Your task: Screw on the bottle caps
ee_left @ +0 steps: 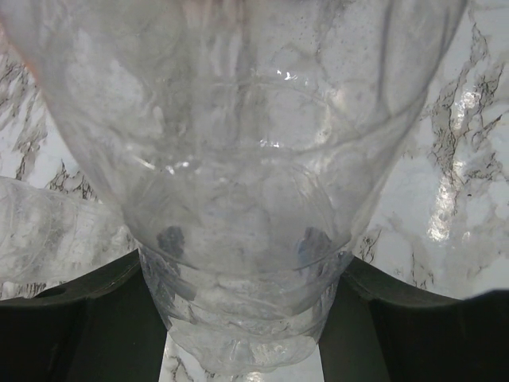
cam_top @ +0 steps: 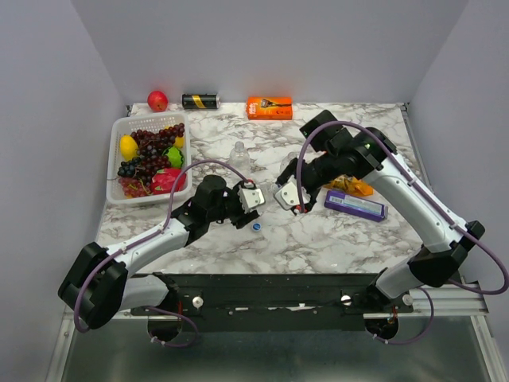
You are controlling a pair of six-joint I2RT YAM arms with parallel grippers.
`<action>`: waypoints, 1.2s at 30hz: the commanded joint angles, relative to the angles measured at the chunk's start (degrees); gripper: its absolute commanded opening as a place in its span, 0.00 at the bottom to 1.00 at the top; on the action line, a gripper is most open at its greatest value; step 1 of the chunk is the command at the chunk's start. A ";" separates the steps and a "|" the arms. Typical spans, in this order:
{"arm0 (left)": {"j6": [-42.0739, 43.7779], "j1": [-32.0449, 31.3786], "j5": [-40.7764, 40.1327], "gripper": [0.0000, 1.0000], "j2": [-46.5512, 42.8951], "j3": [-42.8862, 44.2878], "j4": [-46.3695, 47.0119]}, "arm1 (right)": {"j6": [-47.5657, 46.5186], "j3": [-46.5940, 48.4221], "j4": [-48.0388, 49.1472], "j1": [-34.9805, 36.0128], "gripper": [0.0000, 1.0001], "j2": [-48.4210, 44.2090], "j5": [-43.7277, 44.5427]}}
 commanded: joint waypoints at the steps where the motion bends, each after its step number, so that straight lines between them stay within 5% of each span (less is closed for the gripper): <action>1: 0.76 -0.19 2.35 0.00 -0.87 1.62 -0.56 | -2.20 0.30 -6.51 0.40 0.61 1.06 0.23; 13: 1.90 -0.27 3.85 0.00 -1.93 1.36 -0.65 | -2.64 0.03 -5.37 0.40 0.52 2.82 2.34; 21: 0.50 -0.19 3.15 0.00 -2.28 0.92 0.75 | 1.04 1.00 -5.19 0.40 0.36 4.49 2.34; 28: -6.34 -0.27 -4.74 0.00 -5.00 -0.05 8.57 | 23.06 7.84 -7.03 -0.13 0.30 11.96 -0.03; 36: -14.97 -0.36 -26.52 0.00 -5.62 4.69 14.20 | 50.69 22.34 -8.52 -2.14 0.28 24.25 -5.56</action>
